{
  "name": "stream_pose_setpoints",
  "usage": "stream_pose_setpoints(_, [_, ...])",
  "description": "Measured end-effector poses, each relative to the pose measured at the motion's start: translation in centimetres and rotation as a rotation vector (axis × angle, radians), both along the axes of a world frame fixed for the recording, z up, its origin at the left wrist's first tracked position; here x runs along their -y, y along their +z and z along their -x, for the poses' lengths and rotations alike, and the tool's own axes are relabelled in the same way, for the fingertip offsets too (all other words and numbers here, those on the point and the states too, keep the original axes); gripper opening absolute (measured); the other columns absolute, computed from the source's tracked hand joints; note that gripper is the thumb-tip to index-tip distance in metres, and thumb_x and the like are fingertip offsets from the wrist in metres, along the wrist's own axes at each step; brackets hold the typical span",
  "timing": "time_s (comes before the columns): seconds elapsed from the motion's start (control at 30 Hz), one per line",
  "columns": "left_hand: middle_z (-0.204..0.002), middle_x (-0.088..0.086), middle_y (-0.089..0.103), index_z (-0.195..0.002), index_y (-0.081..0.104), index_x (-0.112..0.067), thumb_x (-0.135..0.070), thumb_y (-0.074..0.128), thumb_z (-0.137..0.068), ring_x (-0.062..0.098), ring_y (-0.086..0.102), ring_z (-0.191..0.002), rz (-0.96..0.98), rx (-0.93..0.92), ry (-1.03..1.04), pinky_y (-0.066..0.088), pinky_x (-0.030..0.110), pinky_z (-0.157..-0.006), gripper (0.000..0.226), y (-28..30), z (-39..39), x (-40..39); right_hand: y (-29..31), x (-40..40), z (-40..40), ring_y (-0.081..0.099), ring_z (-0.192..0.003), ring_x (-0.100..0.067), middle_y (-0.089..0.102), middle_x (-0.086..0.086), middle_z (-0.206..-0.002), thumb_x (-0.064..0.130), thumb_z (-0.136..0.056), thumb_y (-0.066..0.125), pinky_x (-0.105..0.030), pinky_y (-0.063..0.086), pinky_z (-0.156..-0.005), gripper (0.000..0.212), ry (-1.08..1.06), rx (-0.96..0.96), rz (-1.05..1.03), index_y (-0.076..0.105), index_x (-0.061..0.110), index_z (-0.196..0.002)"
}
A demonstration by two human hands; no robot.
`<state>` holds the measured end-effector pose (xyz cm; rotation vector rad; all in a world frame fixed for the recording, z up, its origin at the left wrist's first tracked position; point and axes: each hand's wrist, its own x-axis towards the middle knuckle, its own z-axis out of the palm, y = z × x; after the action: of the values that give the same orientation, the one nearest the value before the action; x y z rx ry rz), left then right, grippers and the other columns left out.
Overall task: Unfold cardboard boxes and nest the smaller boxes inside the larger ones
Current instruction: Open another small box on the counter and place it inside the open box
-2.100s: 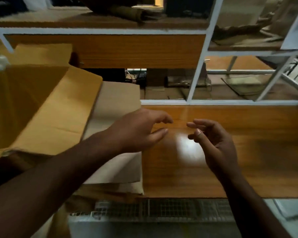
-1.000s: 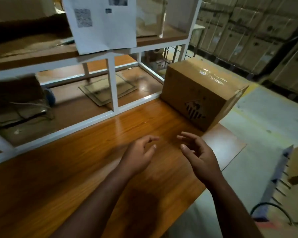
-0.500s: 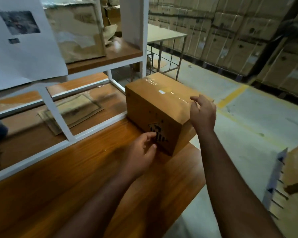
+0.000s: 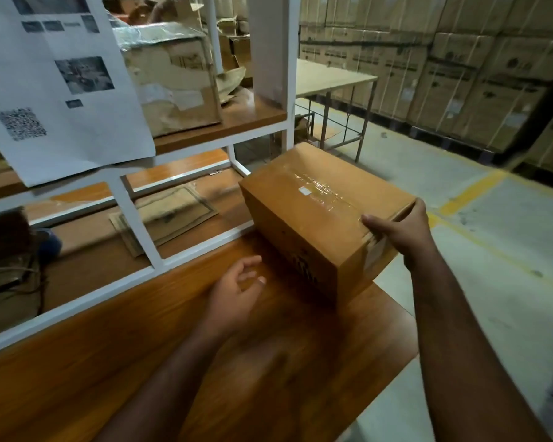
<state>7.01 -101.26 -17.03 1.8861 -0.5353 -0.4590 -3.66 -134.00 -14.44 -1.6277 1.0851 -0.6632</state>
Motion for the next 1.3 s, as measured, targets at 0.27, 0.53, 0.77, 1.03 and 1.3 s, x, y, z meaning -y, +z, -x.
stream_pose_setpoints(0.27, [-0.156, -0.014, 0.041, -0.154, 0.037, -0.039, -0.057, 0.061, -0.093, 0.008, 0.046, -0.137, 0.314, 0.061, 0.189, 0.053, 0.028, -0.095, 0.068, 3.7, -1.0, -0.8, -4.2, -17.5, 2.8, 0.061, -0.131, -0.024, 0.068, -0.007, -0.135, 0.041, -0.093, 0.071, -0.066, 0.03, -0.122, 0.045, 0.11, 0.332, 0.864, 0.071, 0.012, -0.128])
stream_pose_setpoints(0.53, [-0.172, -0.017, 0.005, -0.165, 0.016, -0.032, -0.054, 0.068, -0.093, 0.017, 0.015, -0.157, -0.076, 0.136, 0.257, 0.03, 0.049, -0.123, 0.092, 1.5, -2.6, -5.6, -7.0, -16.9, 3.1, 0.052, -0.139, -0.003, 0.056, 0.008, -0.153, 0.107, -0.063, 0.043, -0.044, 0.035, -0.123, 0.111, 0.186, 0.263, -0.222, 0.053, 0.038, -0.15])
stream_pose_setpoints(0.77, [-0.17, -0.024, 0.0, -0.162, 0.015, -0.048, -0.062, 0.051, -0.094, 0.013, 0.02, -0.151, -0.139, 0.043, 0.298, 0.035, 0.038, -0.111, 0.079, 1.5, -2.3, -13.1, -4.3, -23.7, 1.6, 0.03, -0.157, -0.031, 0.033, 0.001, -0.169, 0.094, -0.083, 0.039, -0.068, 0.03, -0.122, 0.079, 0.311, 0.275, 0.233, 0.048, 0.05, -0.148])
stream_pose_setpoints(1.03, [-0.124, -0.033, 0.066, -0.132, 0.054, -0.046, -0.078, 0.055, -0.082, -0.009, 0.061, -0.118, 0.109, 0.002, 0.574, 0.054, 0.029, -0.101, 0.06, -0.1, 2.0, -22.1, -2.9, -33.7, -0.7, 0.054, -0.143, -0.011, 0.072, -0.001, -0.133, 0.044, -0.099, 0.063, -0.055, 0.031, -0.125, 0.036, 0.861, 0.621, 0.917, 0.077, 0.021, -0.124])
stream_pose_setpoints(1.3, [-0.171, -0.012, 0.012, -0.159, 0.013, -0.051, -0.074, 0.07, -0.078, 0.025, 0.024, -0.154, -0.104, -0.015, 0.624, 0.038, 0.057, -0.115, 0.102, 4.4, 1.7, -24.7, -1.3, -40.4, -2.0, 0.078, -0.097, -0.01, 0.081, 0.007, -0.102, 0.02, -0.096, 0.061, -0.033, 0.062, -0.087, 0.018, 1.045, 0.778, 0.46, 0.077, 0.027, -0.101])
